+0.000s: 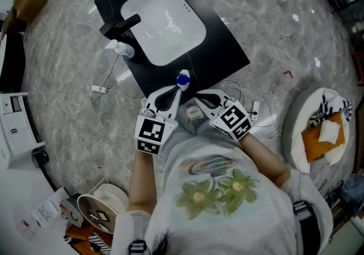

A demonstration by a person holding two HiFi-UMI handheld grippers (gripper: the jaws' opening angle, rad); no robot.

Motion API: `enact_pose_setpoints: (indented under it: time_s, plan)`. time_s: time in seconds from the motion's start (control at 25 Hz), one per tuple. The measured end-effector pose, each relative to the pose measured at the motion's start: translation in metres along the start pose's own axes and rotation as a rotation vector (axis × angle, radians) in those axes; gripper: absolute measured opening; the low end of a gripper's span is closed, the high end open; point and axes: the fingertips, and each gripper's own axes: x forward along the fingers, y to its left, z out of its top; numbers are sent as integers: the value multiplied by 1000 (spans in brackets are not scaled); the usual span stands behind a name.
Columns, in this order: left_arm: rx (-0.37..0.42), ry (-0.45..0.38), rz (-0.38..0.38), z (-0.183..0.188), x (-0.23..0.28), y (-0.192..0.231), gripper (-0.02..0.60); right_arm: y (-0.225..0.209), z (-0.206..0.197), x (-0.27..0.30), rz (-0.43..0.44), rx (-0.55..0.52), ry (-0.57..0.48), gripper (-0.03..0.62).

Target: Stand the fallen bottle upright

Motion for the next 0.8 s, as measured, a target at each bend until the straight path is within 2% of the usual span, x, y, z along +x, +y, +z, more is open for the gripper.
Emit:
enact_pose_setpoints:
  time_s: [0.12,0.2,0.8]
  plan:
    - [-78,-39,-20,2,-7,-3,18,-2,4,-1,-17,-8,-11,44]
    - [-100,-64,-15,4,-10,-4,18,-1,6,-2,-17,-5,-23,43]
    - [-123,-47,1,-4,-17,-20,18,8,7,-5,13,-5,-10,43]
